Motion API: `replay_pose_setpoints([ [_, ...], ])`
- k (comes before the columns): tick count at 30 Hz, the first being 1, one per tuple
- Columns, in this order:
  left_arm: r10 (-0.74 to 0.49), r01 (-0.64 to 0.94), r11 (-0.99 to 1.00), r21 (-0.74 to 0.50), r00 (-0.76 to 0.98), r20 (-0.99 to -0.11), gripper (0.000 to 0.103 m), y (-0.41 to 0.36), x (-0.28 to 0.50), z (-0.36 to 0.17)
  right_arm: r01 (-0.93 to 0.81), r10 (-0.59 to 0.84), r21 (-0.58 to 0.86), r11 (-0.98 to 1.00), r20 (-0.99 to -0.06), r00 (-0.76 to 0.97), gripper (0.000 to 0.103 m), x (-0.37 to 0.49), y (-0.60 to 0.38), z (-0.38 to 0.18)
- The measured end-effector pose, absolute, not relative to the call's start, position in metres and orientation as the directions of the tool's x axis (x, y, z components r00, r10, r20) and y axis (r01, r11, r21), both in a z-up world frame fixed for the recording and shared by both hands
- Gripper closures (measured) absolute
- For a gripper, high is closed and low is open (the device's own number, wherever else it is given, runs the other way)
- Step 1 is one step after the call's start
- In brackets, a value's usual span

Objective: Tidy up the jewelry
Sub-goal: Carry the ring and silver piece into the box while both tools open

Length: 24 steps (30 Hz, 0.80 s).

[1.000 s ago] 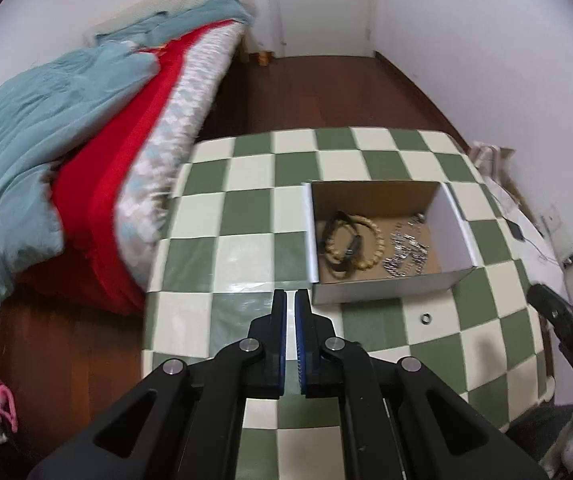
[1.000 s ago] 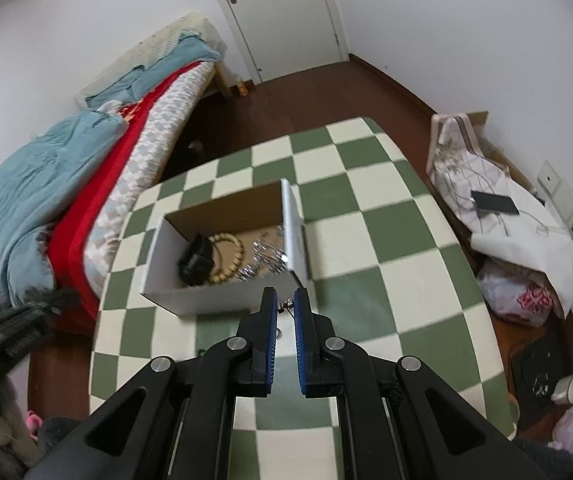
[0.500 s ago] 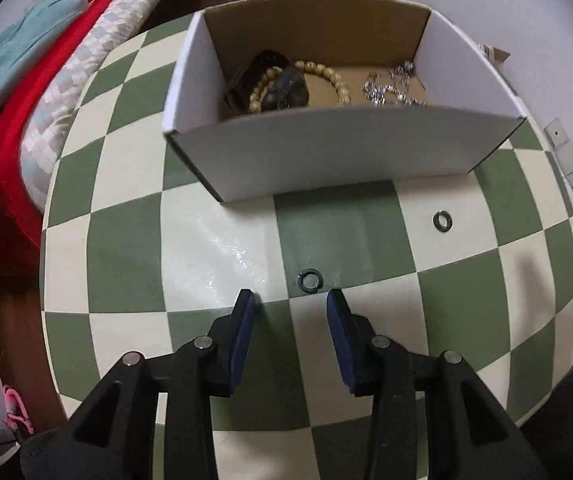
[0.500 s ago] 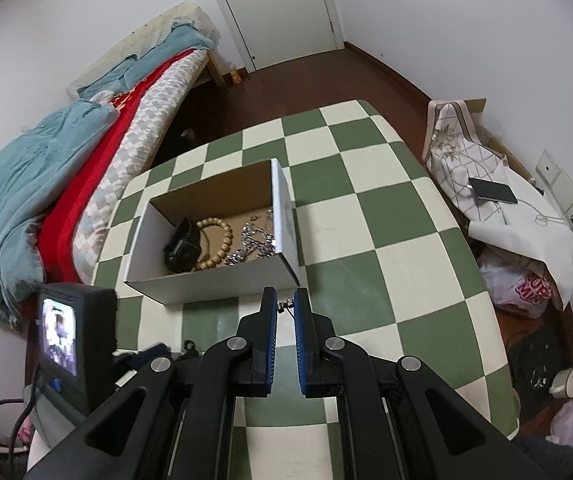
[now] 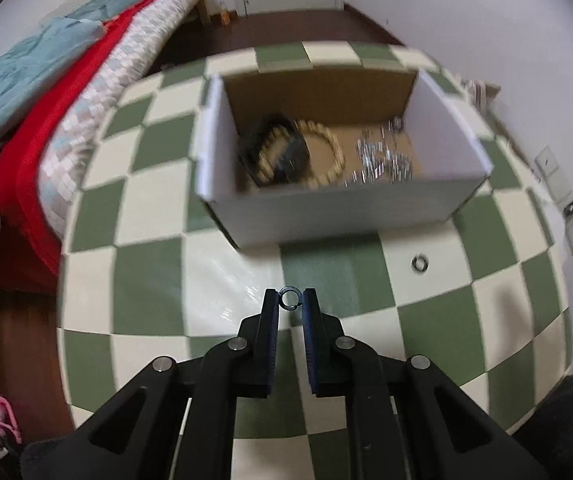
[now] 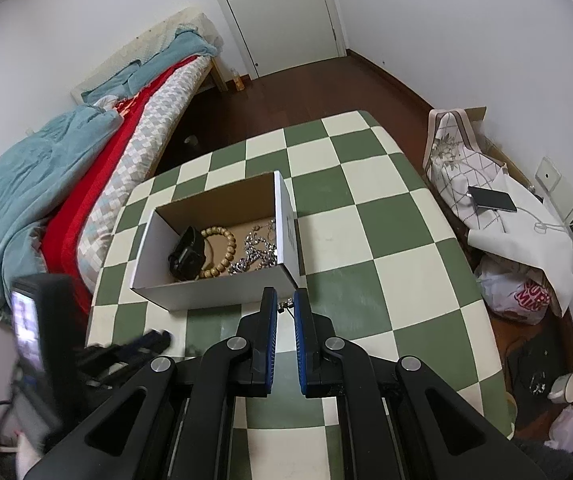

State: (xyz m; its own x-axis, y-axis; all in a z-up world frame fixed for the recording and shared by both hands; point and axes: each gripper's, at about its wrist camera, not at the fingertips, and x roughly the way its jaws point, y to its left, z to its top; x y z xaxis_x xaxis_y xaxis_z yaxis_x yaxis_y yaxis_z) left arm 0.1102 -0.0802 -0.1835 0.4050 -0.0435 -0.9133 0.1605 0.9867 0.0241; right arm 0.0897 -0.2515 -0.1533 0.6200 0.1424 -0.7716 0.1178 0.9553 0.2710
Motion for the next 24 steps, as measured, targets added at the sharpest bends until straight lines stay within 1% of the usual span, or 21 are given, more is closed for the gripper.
replay_pose_setpoints([
  [7,-0.100,0.095,0.994,-0.060,0.509,-0.855,0.094,-0.041,0.118,-0.113,0.124,0.157,0.303,0.945,-0.750,0.642,0.094,0.087,-0.257,-0.141],
  [10,-0.133,0.081,0.991,-0.106,0.535,-0.834,0.094,-0.027,0.129,-0.089,0.115,0.182,0.328,0.938,-0.745,0.642,0.094,0.092,-0.257,-0.137],
  [13,-0.162,0.098,0.987,-0.130,0.540,-0.826,0.094,-0.029,0.147,-0.076,0.085,0.218,0.346,0.934,-0.744,0.632,0.094,0.109,-0.251,-0.134],
  [17,-0.180,0.124,0.983,-0.136,0.507,-0.843,0.094,-0.041,0.180,-0.081,0.039,0.277,0.368,0.929,-0.762,0.586,0.094,0.152,-0.237,-0.136],
  [24,-0.218,0.124,0.975,-0.185,0.366,-0.905,0.093,-0.052,0.241,-0.120,0.003,0.326,0.366,0.931,-0.832,0.449,0.094,0.226,-0.220,-0.159],
])
